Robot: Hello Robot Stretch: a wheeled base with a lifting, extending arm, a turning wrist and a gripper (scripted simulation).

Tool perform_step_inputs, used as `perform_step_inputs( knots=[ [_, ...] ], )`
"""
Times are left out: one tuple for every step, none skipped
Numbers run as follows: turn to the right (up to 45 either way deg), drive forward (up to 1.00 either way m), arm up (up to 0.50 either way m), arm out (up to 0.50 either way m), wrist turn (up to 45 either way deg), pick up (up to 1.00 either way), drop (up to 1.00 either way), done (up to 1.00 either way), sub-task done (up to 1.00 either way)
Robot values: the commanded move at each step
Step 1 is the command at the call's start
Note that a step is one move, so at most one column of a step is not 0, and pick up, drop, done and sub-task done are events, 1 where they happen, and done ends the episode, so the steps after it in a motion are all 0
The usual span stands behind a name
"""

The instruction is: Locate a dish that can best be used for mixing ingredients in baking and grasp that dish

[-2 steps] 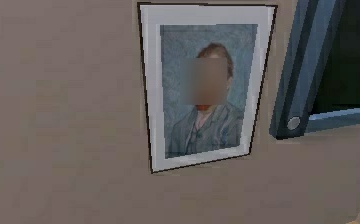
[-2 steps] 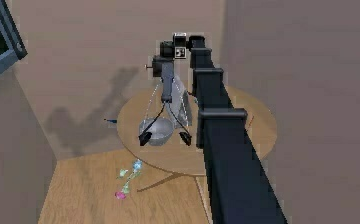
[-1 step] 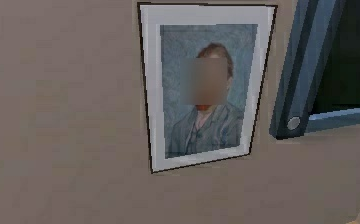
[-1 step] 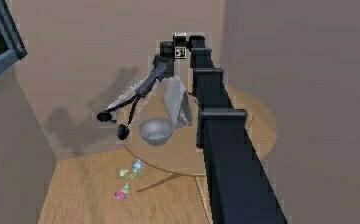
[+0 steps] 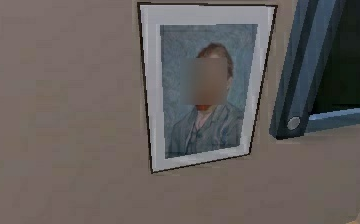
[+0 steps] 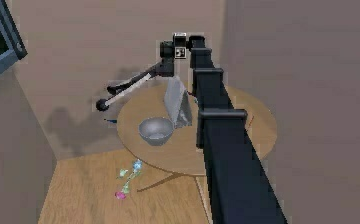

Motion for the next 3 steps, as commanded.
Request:
perform_step_inputs(
  knots=[
    [0.0, 0.0, 0.0, 0.0, 45.0, 0.0, 0.0, 0.0, 0.0],
    [0.0, 0.0, 0.0, 0.0, 12.0, 0.0, 0.0, 0.0, 0.0],
    [0.0, 0.0, -0.3, 0.0, 0.0, 0.0, 0.0, 0.0, 0.0]
  ],
)
